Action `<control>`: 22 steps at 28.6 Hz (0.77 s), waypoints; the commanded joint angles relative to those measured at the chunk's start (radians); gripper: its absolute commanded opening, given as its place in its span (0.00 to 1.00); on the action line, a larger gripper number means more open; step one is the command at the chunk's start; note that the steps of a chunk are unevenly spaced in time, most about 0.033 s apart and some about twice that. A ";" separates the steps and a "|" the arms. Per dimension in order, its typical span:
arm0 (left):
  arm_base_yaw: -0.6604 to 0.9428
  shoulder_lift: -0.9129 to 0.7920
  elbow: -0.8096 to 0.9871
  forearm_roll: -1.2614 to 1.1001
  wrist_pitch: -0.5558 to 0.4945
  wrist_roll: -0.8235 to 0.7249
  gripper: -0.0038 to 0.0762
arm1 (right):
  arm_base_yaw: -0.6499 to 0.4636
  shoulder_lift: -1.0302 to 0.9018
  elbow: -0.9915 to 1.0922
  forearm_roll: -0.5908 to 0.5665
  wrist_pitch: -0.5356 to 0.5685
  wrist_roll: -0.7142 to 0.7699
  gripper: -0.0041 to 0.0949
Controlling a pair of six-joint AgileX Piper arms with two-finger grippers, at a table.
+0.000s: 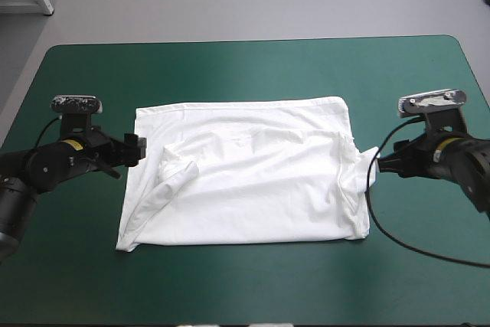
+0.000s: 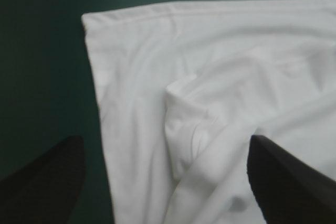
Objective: Fold the cloth
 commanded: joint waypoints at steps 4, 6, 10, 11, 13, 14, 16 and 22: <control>0.000 -0.080 -0.037 0.118 0.166 -0.074 0.81 | -0.067 0.178 -0.021 0.109 -0.143 0.005 0.60; 0.000 -0.088 -0.037 0.121 0.185 -0.074 0.81 | -0.126 0.237 -0.021 0.216 -0.169 -0.040 0.60; 0.000 -0.109 -0.037 0.118 0.194 -0.074 0.79 | -0.232 0.330 -0.021 0.378 -0.196 -0.121 0.60; 0.000 -0.113 -0.037 0.118 0.194 -0.074 0.79 | -0.255 0.350 -0.021 0.395 -0.201 -0.136 0.60; 0.000 -0.128 -0.037 0.113 0.189 -0.079 0.79 | -0.292 0.387 -0.021 0.429 -0.210 -0.168 0.60; 0.000 -0.130 -0.037 0.113 0.189 -0.079 0.79 | -0.312 0.413 -0.021 0.445 -0.210 -0.179 0.60; 0.000 -0.140 -0.037 0.106 0.189 -0.081 0.79 | -0.335 0.455 -0.021 0.472 -0.210 -0.204 0.60; 0.000 -0.168 -0.039 0.072 0.192 -0.081 0.79 | -0.339 0.579 -0.021 0.568 -0.240 -0.271 0.60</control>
